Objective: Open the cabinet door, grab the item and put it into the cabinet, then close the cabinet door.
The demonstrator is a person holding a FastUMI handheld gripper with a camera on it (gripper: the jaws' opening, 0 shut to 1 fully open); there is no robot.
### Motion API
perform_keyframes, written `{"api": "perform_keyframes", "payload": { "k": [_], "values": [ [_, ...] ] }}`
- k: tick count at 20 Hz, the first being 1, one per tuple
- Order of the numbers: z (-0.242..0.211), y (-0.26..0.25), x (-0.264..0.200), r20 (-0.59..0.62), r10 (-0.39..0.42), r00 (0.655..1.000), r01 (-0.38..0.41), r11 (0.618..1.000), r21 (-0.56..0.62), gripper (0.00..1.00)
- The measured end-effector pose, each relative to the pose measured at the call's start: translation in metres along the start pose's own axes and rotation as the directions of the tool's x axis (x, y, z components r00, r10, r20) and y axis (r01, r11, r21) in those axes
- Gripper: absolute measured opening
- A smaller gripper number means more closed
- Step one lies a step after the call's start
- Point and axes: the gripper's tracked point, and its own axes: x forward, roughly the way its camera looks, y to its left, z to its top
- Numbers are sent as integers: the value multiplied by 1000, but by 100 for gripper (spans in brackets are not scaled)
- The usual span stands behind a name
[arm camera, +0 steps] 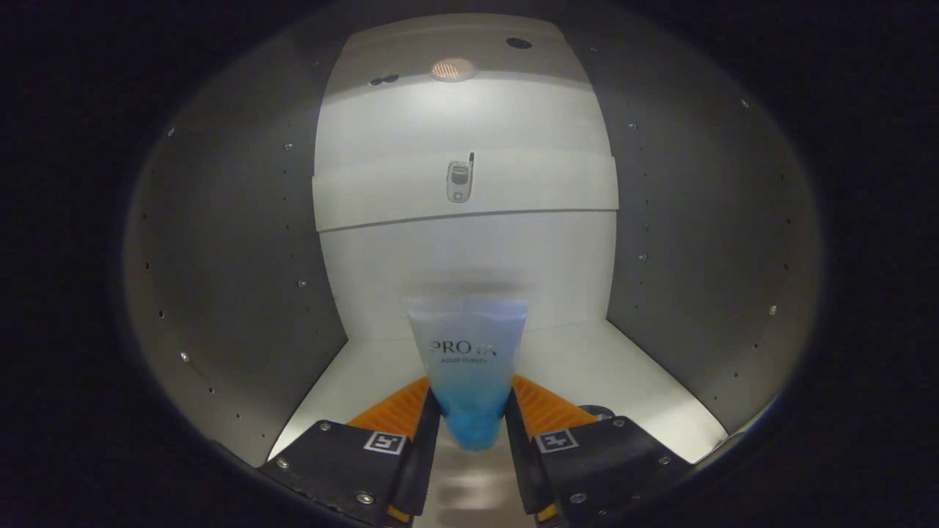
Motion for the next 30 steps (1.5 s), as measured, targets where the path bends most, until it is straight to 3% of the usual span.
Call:
{"api": "perform_keyframes", "payload": {
  "k": [6, 9, 12, 15, 24, 30],
  "values": [
    [-11, 0, -5, -25, 9, 1000, -8, 999, 38, 52],
    [-11, 3, -9, -16, 28, 999, -27, 998, 65, 66],
    [-3, 4, -14, 19, 19, 1000, -20, 999, 42, 70],
    [-1, 4, -18, 23, 8, 1000, -9, 999, 45, 81],
    [18, 1, -52, 78, 3, 997, -10, 996, 92, 84],
    [23, 4, -109, 97, 27, 995, -37, 993, 109, 88]
  ]
}}
